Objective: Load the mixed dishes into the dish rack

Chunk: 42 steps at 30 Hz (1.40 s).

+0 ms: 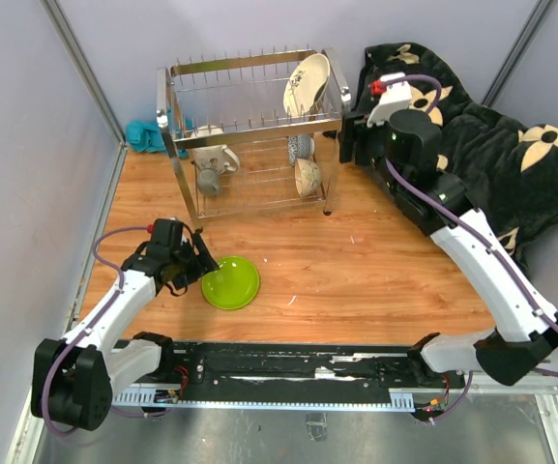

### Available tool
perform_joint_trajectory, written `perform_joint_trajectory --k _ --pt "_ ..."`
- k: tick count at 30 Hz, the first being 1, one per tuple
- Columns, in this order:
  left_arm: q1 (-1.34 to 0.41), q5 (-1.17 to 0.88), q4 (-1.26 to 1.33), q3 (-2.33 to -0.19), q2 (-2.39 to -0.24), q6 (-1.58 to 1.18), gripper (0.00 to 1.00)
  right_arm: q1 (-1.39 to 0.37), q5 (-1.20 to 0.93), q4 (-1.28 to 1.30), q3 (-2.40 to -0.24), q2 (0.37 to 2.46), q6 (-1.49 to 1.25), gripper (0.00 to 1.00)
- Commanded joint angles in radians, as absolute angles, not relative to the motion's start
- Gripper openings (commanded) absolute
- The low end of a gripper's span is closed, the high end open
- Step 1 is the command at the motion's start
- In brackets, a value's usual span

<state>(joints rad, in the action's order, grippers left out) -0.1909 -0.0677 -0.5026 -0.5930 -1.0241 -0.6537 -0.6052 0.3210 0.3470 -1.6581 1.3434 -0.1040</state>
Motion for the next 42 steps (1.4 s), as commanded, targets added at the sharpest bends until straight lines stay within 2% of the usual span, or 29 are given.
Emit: perform_joint_trajectory --k 1,16,22,28,35,39,42 --pt "-0.186 -0.082 -0.473 -0.551 -1.03 -0.704 0.74 -0.591 0.202 0.394 -1.545 1.261 -0.18 0.67" --pt "-0.213 -0.048 -0.434 -0.519 -1.223 -0.737 0.74 -0.494 0.114 0.391 -1.442 1.105 -0.187 0.68" --pt "-0.265 -0.082 -0.293 -0.468 -1.271 -0.806 0.6 -0.46 0.098 0.407 -1.438 1.091 -0.188 0.69" --pt "-0.273 -0.114 -0.148 -0.423 -1.342 -0.837 0.36 -0.45 0.067 0.426 -1.444 1.109 -0.189 0.69" --pt "-0.279 -0.179 -0.004 -0.418 -1.458 -0.83 0.15 -0.437 -0.004 0.433 -1.393 1.112 -0.224 0.69" --pt "-0.283 -0.284 0.125 -0.407 -1.535 -0.81 0.01 -0.419 -0.07 0.433 -1.354 1.109 -0.237 0.7" --pt "-0.293 -0.349 0.176 -0.428 -1.552 -0.798 0.01 -0.4 -0.149 0.447 -1.323 1.109 -0.253 0.72"
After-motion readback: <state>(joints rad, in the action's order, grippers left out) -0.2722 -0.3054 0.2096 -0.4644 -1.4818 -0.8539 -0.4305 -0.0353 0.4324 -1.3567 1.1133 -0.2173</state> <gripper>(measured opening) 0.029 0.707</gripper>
